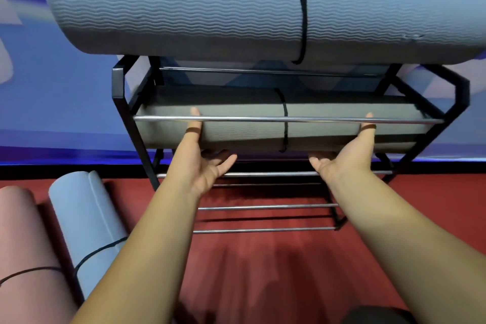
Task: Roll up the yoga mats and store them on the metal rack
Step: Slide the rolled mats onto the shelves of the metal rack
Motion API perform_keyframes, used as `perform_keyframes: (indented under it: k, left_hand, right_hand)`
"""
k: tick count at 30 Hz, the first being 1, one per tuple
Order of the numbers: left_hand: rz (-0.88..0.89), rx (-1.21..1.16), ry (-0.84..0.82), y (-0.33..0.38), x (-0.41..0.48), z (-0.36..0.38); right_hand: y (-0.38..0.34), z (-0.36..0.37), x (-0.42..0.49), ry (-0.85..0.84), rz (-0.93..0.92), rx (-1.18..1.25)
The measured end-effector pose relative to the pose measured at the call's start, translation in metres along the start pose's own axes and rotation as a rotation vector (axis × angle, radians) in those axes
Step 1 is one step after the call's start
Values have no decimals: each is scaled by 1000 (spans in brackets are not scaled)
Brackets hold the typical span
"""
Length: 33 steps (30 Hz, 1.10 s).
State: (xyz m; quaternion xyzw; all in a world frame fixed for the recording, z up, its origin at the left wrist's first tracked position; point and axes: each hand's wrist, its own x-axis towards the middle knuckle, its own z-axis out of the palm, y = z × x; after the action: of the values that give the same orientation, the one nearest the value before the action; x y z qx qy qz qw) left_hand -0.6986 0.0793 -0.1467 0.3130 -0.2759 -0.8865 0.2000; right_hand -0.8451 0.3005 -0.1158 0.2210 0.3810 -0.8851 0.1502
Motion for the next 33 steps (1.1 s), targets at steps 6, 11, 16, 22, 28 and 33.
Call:
perform_keyframes:
  k: [6, 11, 16, 22, 28, 33]
  left_hand:
    - [-12, 20, -31, -5, 6, -3]
    - [13, -42, -38, -2, 6, -2]
    - [4, -91, -47, -3, -4, 0]
    - [58, -90, -1, -5, -4, -6]
    - [52, 41, -9, -3, -3, -12]
    - [35, 151, -47, 5, -7, -16]
  right_hand:
    - [-3, 0, 12, 28, 23, -61]
    - [15, 7, 7, -125, 170, -70]
    - [38, 15, -2, -157, 249, -71]
    - [42, 14, -8, -119, 160, -86]
    - [43, 11, -4, -136, 104, -170]
    - [50, 16, -14, -173, 136, -334]
